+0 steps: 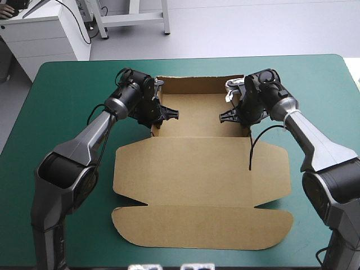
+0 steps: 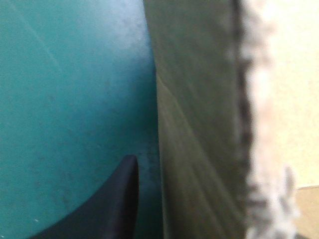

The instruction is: Fold the box

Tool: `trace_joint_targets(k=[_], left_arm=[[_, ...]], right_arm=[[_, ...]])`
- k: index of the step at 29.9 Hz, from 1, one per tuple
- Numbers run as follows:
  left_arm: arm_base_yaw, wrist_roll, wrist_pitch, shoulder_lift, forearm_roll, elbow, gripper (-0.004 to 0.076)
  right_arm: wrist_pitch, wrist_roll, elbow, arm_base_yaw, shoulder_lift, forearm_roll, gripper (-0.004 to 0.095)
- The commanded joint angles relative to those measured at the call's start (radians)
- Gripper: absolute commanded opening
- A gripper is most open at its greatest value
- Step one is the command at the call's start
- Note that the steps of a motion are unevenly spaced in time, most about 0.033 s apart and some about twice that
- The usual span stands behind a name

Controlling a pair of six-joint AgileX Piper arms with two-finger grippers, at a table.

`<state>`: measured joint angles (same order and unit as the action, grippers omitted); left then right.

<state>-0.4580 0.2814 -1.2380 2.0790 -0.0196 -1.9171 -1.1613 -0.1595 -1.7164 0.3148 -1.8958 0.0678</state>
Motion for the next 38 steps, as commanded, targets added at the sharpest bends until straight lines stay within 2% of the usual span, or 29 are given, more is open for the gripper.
trace_joint_targets(k=[1,4,6,12,15,21,31,38], left_arm=[[-0.005,-0.028,-0.047,-0.053,0.020,-0.030,-0.0008],[-0.005,-0.054,-0.047,-0.053,0.014,-0.030,0.0017],[-0.005,-0.069,-0.047,-0.053,0.009,-0.030,0.0071],[-0.005,-0.072,-0.047,-0.053,-0.005,-0.030,0.0312],[-0.005,-0.073,-0.047,-0.053,0.000,-0.030,0.0381],[-0.003,-0.074,-0.047,-0.053,0.029,-0.052,0.0392],[0.004,-0.076,-0.048,-0.061,0.040,-0.264,0.0392],[0.004,-0.076,-0.049,-0.146,0.082,-0.314,0.0369]], right_arm=[[0.024,0.041,-0.027,0.005,0.056,-0.036,-0.0004],[0.016,0.041,-0.027,0.005,0.056,-0.041,-0.0003],[0.007,0.041,-0.027,0.005,0.056,-0.041,0.0018],[-0.010,0.040,-0.025,0.005,0.041,-0.041,0.0208],[0.001,0.036,-0.025,0.005,0.030,-0.041,0.0296],[0.065,0.008,-0.034,0.005,0.026,-0.041,0.0407],[0.092,-0.021,-0.121,0.005,0.026,0.030,0.0428],[0.016,-0.039,-0.282,0.005,0.026,0.076,0.0429]])
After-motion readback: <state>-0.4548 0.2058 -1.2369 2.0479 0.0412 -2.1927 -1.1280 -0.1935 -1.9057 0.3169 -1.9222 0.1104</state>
